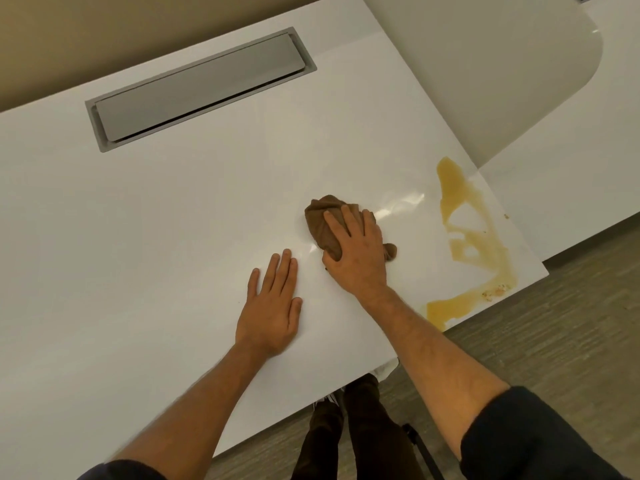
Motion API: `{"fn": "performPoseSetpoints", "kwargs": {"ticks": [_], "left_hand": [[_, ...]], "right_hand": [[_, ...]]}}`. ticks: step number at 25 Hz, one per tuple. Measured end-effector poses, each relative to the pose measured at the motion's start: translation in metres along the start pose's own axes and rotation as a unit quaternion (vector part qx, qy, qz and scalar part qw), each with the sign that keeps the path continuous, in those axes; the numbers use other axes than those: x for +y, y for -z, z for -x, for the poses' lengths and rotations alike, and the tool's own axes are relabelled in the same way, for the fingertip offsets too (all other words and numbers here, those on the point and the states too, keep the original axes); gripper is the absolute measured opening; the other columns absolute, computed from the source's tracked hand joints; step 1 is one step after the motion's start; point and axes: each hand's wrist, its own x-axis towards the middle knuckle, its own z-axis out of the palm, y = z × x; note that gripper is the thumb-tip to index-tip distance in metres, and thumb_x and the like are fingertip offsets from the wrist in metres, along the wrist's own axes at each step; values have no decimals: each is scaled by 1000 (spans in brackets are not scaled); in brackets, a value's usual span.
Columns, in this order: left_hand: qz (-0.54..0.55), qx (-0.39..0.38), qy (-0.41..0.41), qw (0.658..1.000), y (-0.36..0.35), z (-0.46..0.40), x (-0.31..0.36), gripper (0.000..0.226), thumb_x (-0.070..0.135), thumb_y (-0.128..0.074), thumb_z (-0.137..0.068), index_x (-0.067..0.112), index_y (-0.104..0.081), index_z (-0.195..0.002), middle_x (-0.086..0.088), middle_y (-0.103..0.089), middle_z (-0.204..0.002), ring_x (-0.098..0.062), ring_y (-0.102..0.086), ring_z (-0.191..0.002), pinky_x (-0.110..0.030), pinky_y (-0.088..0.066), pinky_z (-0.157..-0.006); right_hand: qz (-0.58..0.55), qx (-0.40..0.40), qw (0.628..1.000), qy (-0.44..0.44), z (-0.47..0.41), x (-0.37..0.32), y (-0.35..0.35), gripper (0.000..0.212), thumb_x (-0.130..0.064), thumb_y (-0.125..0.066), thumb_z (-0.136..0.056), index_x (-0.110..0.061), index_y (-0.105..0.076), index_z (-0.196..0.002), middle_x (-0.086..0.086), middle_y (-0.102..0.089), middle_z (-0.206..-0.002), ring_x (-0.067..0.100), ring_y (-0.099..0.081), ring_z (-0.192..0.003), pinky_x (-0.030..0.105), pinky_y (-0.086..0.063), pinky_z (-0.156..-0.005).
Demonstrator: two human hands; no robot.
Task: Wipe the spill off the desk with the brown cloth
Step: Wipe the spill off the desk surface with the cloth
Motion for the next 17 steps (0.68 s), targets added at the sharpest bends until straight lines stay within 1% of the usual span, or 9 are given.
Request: {"fn": "performPoseSetpoints", "kwargs": {"ticks": [2,4,6,9,12,14,17], "left_hand": [[16,9,11,1000,0,1,1,71,43,-20,-108,15,5,-168,-1,12,-176,-17,11,-163,-51,-1,-132],[46,20,41,998,2,0,2,75,47,-20,-107,13,7,-167,-4,13,-176,-18,13,-163,-48,6,-132],[65,28,59,996,3,2,2,78,54,-18,-106,12,7,-167,-6,12,-176,-19,13,-163,-47,8,-131],[75,31,45,996,5,4,2,86,67,-9,-103,11,1,-167,-7,8,-176,-20,10,-163,-46,7,-132],[40,24,31,998,4,5,1,92,74,-7,-101,11,1,-167,-9,13,-176,-24,12,-163,-46,8,-131],[14,12,35,999,5,5,2,94,75,-8,-100,11,8,-167,-9,18,-175,-25,16,-162,-47,8,-131],[4,4,40,999,5,4,4,96,75,-16,-100,10,10,-166,-9,19,-175,-27,16,-162,-50,6,-130]], "right_hand": [[-6,-10,1000,28,10,-7,-4,69,-29,-68,-84,-23,-48,-150,14,-41,-159,49,-32,-145,62,-28,-118],[1,-26,997,71,20,-14,-9,68,-33,-64,-85,-24,-48,-150,13,-41,-159,49,-33,-145,62,-28,-117],[19,-39,992,117,32,-19,-13,68,-39,-60,-87,-27,-45,-152,12,-41,-159,47,-32,-145,61,-26,-118],[24,-43,988,147,56,-14,-16,69,-45,-58,-88,-31,-41,-153,10,-37,-161,44,-29,-147,59,-23,-121],[38,-51,984,165,90,7,-12,72,-46,-55,-86,-35,-36,-155,6,-32,-164,41,-25,-150,56,-21,-122],[55,-53,986,147,103,30,-5,77,-47,-56,-85,-35,-31,-156,5,-29,-165,40,-24,-151,56,-25,-122],[74,-21,996,46,100,55,10,77,-49,-58,-87,-27,-34,-156,11,-32,-163,42,-28,-149,58,-34,-115]]}}
